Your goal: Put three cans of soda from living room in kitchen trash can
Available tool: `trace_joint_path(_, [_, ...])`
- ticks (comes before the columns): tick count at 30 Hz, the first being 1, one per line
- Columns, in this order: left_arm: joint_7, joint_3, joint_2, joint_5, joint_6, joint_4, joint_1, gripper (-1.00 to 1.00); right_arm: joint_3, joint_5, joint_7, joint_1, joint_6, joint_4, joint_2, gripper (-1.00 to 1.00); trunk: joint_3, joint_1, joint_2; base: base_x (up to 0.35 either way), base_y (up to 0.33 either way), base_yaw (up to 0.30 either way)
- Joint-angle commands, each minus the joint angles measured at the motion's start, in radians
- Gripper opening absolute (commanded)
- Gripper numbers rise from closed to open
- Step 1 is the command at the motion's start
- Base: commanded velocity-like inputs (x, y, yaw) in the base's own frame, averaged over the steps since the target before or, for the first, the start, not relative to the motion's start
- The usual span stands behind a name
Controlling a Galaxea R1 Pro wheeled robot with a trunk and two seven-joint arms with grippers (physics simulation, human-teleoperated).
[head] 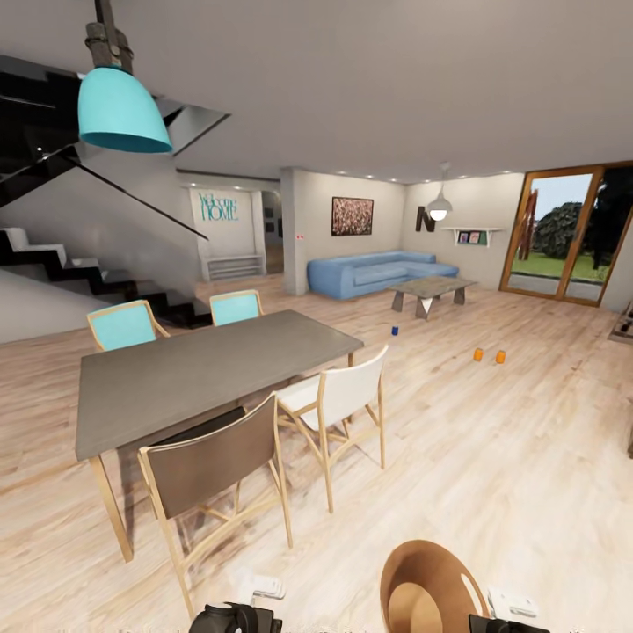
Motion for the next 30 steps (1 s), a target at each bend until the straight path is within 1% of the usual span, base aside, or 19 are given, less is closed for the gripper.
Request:
trace_joint_path(1, [0.000,0.000,0.000,0.000,0.000,0.000,0.000,1.00,-0.001,-0.007,0.007,-0.001,0.000,-0.001,0.000,-1.00,-0.002,0.000,0.000,0.000,0.000,0.000])
trace_joint_path(30, [-0.002,-0.002,0.000,-0.001,-0.001,0.002,0.000,1.00,-0.001,-0.006,0.008,-0.001,-0.001,-0.001,0.002,-1.00,-0.048,0.000,0.000,0.000,0.000,0.000])
